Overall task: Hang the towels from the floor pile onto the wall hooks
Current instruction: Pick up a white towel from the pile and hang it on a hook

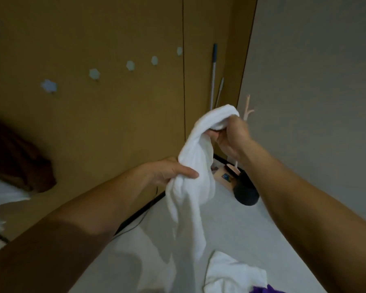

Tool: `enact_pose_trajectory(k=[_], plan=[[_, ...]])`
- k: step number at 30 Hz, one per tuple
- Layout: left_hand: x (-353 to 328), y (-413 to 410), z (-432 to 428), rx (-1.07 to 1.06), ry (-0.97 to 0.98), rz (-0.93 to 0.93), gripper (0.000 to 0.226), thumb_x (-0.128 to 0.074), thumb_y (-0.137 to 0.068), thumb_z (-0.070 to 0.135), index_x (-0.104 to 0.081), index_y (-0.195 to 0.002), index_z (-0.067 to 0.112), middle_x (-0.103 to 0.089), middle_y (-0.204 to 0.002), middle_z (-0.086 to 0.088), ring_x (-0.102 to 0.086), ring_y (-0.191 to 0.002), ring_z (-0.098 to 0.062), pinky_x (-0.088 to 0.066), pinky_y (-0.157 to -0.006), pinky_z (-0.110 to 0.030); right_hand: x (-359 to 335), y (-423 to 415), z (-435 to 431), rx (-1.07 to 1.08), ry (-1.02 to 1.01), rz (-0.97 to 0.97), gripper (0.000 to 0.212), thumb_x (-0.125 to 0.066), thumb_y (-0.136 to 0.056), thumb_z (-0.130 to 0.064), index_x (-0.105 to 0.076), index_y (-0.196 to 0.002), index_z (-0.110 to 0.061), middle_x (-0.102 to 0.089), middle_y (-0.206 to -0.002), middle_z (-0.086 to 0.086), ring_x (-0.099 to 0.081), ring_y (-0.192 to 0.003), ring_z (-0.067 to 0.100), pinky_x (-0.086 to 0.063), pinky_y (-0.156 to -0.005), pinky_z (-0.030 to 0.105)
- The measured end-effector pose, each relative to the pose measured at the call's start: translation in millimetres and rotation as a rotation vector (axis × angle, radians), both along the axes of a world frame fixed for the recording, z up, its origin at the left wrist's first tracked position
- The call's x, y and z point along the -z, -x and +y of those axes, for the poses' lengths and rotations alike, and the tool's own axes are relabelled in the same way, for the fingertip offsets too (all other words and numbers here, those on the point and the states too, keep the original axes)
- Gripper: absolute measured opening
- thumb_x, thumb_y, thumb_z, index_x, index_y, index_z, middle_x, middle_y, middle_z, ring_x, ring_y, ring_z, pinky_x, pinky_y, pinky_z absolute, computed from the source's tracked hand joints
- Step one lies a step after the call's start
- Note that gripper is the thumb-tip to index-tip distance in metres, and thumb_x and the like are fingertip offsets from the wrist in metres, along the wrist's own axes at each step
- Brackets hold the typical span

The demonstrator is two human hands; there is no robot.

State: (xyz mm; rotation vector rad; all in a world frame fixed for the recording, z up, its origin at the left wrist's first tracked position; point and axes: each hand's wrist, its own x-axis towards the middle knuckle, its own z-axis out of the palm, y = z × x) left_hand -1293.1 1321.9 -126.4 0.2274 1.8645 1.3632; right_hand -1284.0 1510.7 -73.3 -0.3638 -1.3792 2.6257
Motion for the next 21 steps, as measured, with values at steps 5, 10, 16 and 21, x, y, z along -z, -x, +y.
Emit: enact_pose_trajectory(k=[5, 10, 16, 21], plan=[[-10, -32, -48, -0.191, -0.054, -0.092, 0.048, -0.071, -0.076, 0.019, -0.058, -0.121, 0.01, -0.069, -0.115, -0.013, -0.065, -0.106, -0.028, -0.051, -0.093, -0.038, 3, -1, -60, -0.247, -0.052, 0.062, 0.034, -0.056, -0.096, -0.026, -0.056, -0.124, -0.006, -0.066, -0.116, 0.016, -0.07, -0.095, 0.031, -0.059, -0.075, 0.037], [-36, -31, -97, -0.533, -0.4, -0.056, 0.055, -0.069, -0.071, 0.03, -0.063, -0.12, 0.006, -0.064, -0.122, -0.018, -0.059, -0.116, -0.033, -0.04, -0.105, -0.043, 37, -13, -84, -0.538, -0.558, -0.26, 0.064, -0.054, -0.079, -0.072, -0.064, -0.113, -0.018, -0.067, -0.105, 0.009, -0.065, -0.086, 0.027, -0.052, -0.071, 0.038], [-51, -37, -145, -0.537, -0.574, -0.078, 0.054, -0.065, -0.075, 0.033, -0.062, -0.118, 0.0, -0.062, -0.116, -0.021, -0.059, -0.109, -0.035, -0.042, -0.102, -0.044, 80, -33, -131, -0.844, -0.49, -0.479, 0.095, -0.035, -0.072, -0.089, -0.058, -0.121, -0.011, -0.066, -0.112, 0.011, -0.061, -0.1, 0.033, -0.048, -0.082, 0.05], [-71, -44, -201, -0.591, -0.596, -0.071, 0.056, -0.069, -0.076, 0.029, -0.059, -0.122, -0.003, -0.063, -0.12, -0.022, -0.062, -0.111, -0.034, -0.051, -0.09, -0.043, 66, -35, -177, -0.904, -0.296, -0.35, 0.058, -0.061, -0.083, -0.058, -0.067, -0.12, -0.013, -0.07, -0.116, 0.012, -0.065, -0.107, 0.033, -0.05, -0.093, 0.049]])
